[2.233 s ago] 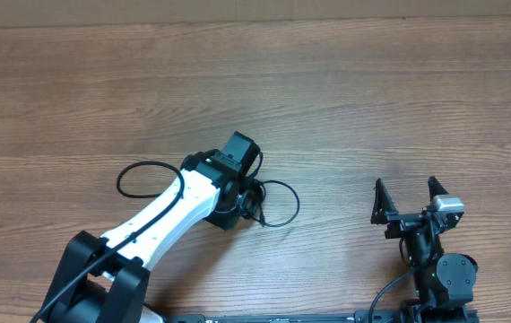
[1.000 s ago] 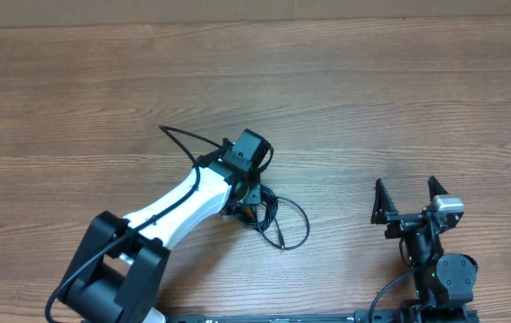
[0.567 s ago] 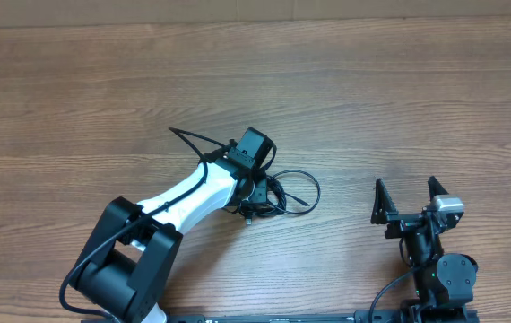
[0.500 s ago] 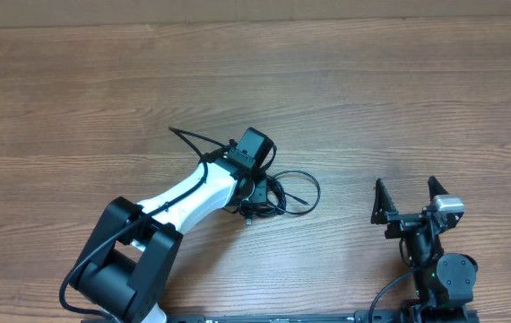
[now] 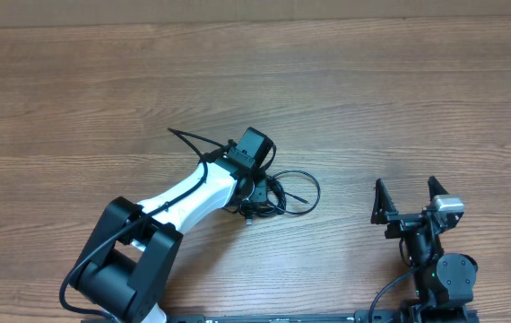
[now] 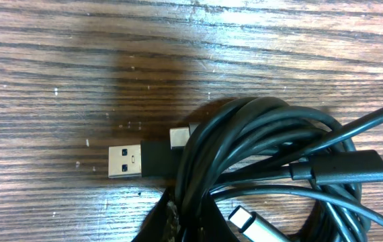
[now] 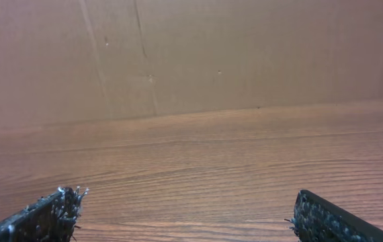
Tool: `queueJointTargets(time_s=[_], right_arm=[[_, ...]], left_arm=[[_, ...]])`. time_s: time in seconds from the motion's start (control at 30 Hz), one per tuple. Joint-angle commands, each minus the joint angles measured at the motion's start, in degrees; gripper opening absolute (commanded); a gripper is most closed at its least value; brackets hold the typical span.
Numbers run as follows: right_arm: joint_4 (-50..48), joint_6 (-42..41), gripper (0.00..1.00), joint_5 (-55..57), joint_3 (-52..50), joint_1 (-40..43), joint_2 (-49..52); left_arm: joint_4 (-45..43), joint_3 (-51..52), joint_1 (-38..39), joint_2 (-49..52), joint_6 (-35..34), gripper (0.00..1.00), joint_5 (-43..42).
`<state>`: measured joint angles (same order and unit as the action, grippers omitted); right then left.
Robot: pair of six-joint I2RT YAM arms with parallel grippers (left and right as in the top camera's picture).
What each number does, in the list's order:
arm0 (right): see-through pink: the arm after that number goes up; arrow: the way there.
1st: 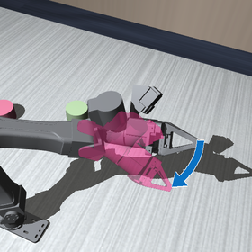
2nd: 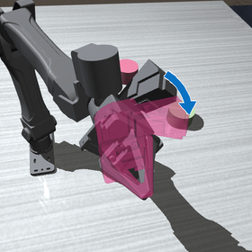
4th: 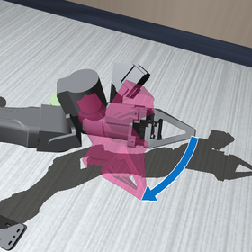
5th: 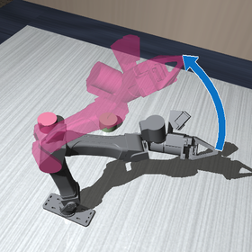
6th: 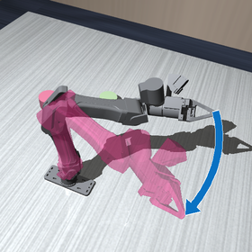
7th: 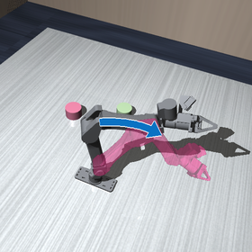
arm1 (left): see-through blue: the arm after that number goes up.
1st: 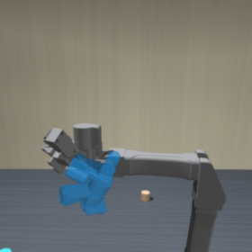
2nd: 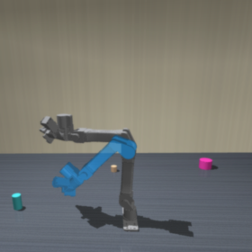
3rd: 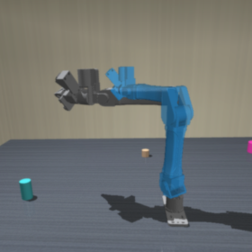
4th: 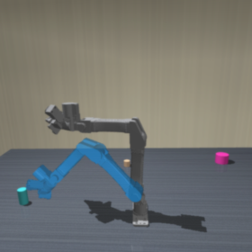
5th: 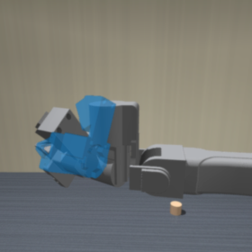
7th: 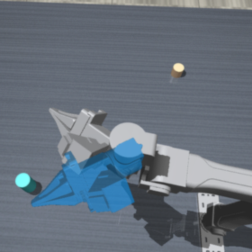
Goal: Untangle cables
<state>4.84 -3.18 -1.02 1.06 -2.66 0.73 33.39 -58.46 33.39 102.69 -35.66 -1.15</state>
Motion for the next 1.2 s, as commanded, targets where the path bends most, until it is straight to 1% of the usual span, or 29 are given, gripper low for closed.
queueJointTargets(time_s=[0.0, 0.13, 0.43, 0.57, 0.7, 0.9, 0.97, 1.17], right_arm=[[-0.15, 0.07, 1.00, 0.46, -0.61, 0.11, -0.57], [-0.15, 0.04, 1.00, 0.46, -0.61, 0.11, -0.57], [-0.15, 0.04, 1.00, 0.46, -0.61, 0.11, -0.57], [-0.15, 0.04, 1.00, 0.46, -0.61, 0.11, -0.57], [-0.15, 0.07, 1.00, 0.46, -0.61, 0.11, -0.57], [-0.15, 0.07, 1.00, 0.46, -0.61, 0.11, -0.57], [-0.15, 0.07, 1.00, 0.46, -0.61, 0.11, -0.57], [-0.15, 0.07, 1.00, 0.46, -0.61, 0.11, -0.57]], left_arm=[[1.31, 1.60, 0.39, 3.08, -0.76, 0.04, -3.43], [1.68, 1.60, 0.37, 1.25, -0.90, 0.04, -3.89], [1.70, 1.55, 0.28, -6.14, -9.88, 0.04, -4.02], [1.68, 1.55, 0.28, -8.33, -10.91, 0.04, -4.48], [1.66, 1.55, 0.28, -8.63, -13.77, 0.04, -4.90], [1.73, 1.55, 0.31, -8.63, -23.06, 0.04, -4.92], [1.73, 1.55, 0.31, -8.63, -24.76, 0.04, -5.25], [2.38, 1.55, 0.39, -8.63, -25.05, 0.04, -6.01]])
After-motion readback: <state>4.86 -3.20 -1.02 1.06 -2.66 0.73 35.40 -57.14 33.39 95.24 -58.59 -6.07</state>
